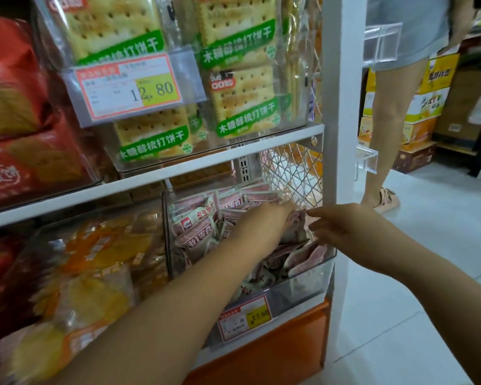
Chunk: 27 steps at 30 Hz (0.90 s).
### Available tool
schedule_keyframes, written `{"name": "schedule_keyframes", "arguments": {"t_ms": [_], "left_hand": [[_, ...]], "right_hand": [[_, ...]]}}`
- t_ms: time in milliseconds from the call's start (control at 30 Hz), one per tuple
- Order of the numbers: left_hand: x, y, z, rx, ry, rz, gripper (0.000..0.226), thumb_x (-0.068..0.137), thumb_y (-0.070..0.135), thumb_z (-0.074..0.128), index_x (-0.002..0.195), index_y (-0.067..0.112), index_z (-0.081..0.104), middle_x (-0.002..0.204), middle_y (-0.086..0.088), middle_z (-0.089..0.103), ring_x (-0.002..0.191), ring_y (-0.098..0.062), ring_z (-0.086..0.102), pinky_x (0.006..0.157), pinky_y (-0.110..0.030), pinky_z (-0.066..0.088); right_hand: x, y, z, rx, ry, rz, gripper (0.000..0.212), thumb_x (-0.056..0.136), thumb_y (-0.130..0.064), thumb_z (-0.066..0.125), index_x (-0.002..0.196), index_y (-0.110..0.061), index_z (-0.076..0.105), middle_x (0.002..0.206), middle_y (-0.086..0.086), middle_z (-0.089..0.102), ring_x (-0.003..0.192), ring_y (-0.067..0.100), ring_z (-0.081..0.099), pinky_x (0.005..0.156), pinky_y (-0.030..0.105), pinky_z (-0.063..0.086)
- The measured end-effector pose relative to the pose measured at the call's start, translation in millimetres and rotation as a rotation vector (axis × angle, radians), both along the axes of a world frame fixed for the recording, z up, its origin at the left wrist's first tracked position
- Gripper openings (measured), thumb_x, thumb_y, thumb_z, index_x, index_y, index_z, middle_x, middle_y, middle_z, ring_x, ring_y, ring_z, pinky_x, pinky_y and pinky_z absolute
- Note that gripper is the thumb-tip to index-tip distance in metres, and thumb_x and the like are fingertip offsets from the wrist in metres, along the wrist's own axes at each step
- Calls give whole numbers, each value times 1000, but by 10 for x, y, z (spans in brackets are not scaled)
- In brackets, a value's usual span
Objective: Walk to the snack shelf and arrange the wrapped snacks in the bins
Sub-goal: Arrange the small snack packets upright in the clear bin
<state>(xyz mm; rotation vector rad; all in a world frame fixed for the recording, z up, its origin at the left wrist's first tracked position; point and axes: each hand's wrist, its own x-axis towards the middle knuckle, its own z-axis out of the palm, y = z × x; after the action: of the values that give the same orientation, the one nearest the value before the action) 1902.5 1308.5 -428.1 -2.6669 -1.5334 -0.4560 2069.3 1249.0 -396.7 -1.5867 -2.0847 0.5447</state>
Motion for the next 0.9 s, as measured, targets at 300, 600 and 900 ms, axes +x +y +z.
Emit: {"name": "schedule_keyframes", "arguments": {"t_ms": [300,600,900], "left_hand": [[207,177,-139,-321,-55,96,23,94,9,46,112,12,61,113,-13,61,104,-28,57,69,-26,35],[-166,-241,292,-509,-418,52,39,98,32,45,136,24,45,142,5,44,125,-12,45,94,-24,36],[-1205,-940,366,-48,-287,264,25,95,27,52,118,32,59,113,19,57,101,4,50,78,-6,33]], "right_hand": [[88,8,-32,20,19,12,30,91,-11,55,117,-21,65,108,-1,69,91,12,64,93,28,49],[-29,-26,3,72,-61,59,29,92,-16,54,119,-22,64,114,-4,67,90,4,60,84,15,43],[-769,2,-11,101,-145,266,24,92,-26,54,112,-22,67,103,-4,70,85,10,63,81,25,50]]}}
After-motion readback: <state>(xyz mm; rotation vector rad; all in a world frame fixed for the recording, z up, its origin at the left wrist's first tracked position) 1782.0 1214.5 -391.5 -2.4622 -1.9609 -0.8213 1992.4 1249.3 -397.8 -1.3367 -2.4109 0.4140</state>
